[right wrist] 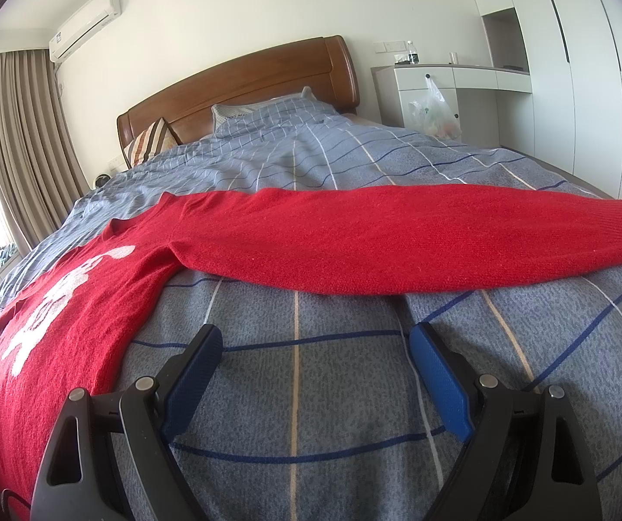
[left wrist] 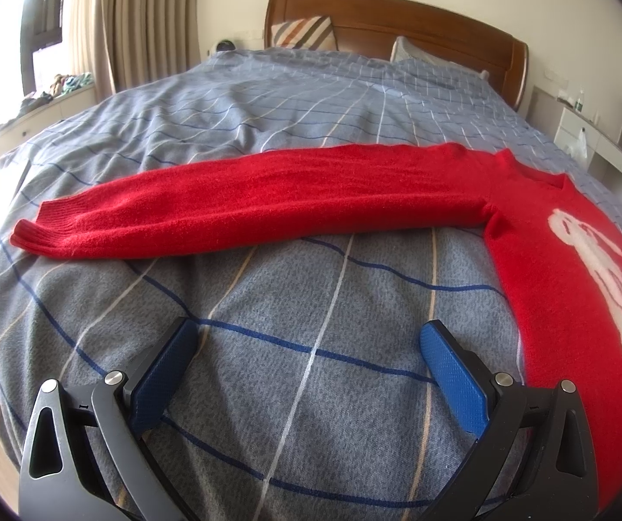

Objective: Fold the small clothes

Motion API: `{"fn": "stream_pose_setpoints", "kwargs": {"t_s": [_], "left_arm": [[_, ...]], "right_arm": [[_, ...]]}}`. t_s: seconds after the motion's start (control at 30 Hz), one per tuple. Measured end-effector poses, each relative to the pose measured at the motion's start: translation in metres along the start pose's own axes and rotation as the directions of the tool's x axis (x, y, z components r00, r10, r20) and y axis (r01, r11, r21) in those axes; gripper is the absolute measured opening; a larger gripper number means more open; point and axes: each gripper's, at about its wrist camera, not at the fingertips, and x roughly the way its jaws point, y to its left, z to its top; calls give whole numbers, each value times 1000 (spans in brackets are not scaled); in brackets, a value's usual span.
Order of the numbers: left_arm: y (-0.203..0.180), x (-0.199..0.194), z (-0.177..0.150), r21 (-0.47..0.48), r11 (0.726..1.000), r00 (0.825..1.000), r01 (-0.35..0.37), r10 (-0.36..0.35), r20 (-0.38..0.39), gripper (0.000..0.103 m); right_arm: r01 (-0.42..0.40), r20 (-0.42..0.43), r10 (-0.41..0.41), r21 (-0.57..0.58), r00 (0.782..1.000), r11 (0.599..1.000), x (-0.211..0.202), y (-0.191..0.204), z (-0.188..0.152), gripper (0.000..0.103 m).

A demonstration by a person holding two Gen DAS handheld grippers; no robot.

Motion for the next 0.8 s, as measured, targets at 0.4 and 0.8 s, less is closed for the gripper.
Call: {"fn": "stream_pose_setpoints", "kwargs": {"t_s": [0.4,0.8], "left_arm": [[10,-38,2,-71,998,993,4,4,114,103],[7,-40,1,-55,998,990,-11,19,140,103]], "right_arm": [[1,-1,-1,-1,1000,1000,0,0,0,88],[0,-1,0,0,1000,1000,0,0,0,88]]}}
